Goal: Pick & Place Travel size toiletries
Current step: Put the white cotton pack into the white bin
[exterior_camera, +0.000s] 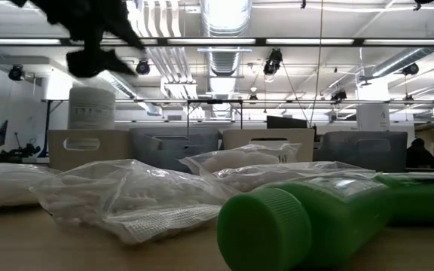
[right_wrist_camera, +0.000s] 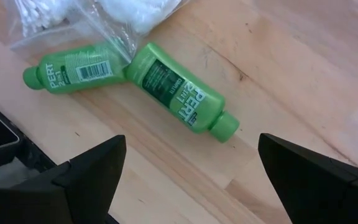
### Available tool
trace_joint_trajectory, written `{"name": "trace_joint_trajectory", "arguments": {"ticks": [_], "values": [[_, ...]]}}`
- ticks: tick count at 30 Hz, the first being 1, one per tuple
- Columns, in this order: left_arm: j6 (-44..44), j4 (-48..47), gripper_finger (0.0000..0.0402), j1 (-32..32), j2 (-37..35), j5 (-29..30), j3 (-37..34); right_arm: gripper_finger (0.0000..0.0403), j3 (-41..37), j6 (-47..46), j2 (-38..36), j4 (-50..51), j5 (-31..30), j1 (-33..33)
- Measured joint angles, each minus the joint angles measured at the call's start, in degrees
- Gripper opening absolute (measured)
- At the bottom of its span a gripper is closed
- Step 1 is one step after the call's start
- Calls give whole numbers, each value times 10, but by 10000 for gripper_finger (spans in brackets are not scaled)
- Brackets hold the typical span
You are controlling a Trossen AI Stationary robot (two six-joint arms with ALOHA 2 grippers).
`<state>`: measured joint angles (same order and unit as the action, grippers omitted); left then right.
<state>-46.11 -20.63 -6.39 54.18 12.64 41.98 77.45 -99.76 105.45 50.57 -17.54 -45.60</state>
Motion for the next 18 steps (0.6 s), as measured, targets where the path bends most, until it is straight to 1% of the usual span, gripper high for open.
{"name": "trace_joint_trajectory", "arguments": {"ticks": [2, 3, 5, 8, 14, 18], "values": [[54, 3, 251, -22, 5, -55, 19, 364, 0, 16, -1, 0, 0, 0], [69, 3, 250, -34, 8, -73, 25, 364, 0, 26, -1, 0, 0, 0], [90, 2, 250, -57, 16, -89, 32, 364, 0, 45, -1, 0, 0, 0], [108, 16, 250, -87, 34, -91, 34, 364, 0, 60, -2, 1, 0, 0], [106, 69, 249, -125, 97, -90, 35, 364, 0, 68, -21, 1, -1, 0], [127, 48, 249, -143, 151, -106, 45, 364, 0, 68, -35, -1, -4, 0]]}}
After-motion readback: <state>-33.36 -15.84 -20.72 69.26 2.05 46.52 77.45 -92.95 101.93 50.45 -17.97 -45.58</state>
